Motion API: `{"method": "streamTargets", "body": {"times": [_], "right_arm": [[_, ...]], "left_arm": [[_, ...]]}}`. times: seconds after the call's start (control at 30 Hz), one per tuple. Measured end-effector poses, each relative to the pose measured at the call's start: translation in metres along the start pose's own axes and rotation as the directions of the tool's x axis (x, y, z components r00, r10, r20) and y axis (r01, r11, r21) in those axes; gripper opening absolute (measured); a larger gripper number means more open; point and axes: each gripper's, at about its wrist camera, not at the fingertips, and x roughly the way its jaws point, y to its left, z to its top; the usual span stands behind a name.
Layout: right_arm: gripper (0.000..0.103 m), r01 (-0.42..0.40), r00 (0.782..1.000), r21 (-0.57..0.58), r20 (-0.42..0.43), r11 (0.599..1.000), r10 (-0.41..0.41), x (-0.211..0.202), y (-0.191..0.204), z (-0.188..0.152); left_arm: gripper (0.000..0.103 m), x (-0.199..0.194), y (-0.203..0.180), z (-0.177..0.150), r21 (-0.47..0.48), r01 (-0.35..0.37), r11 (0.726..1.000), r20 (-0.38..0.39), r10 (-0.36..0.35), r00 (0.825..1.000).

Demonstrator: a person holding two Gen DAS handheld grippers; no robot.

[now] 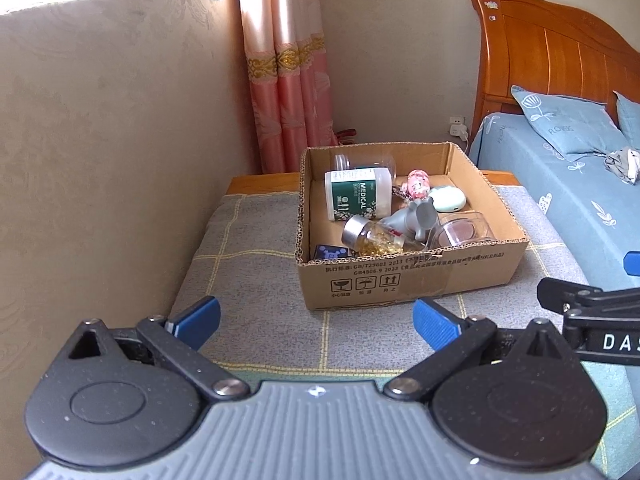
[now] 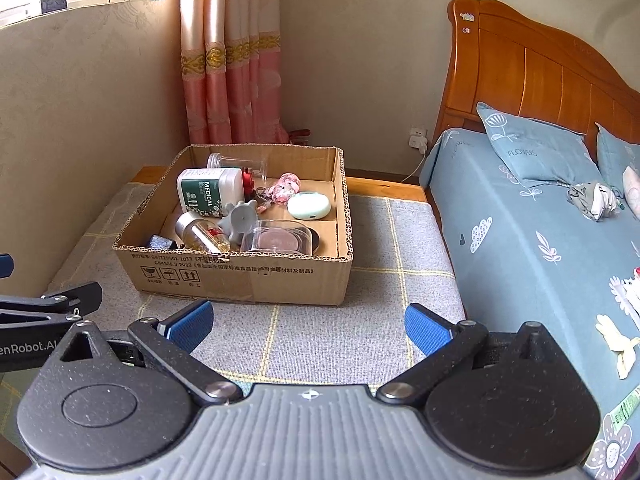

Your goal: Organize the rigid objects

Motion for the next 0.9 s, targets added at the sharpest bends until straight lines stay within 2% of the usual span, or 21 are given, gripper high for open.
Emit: {"method": "streamTargets", "body": {"times": [0.9], "right_arm": [[0.103, -0.01, 1.0, -0.005, 0.022, 1.0, 0.01, -0.0062, 0.0024, 0.0007]], "left_arm": [[0.102, -0.0048, 0.0006, 0.0005, 0.012, 0.007, 1.0, 0.005, -0.007, 1.0]]}}
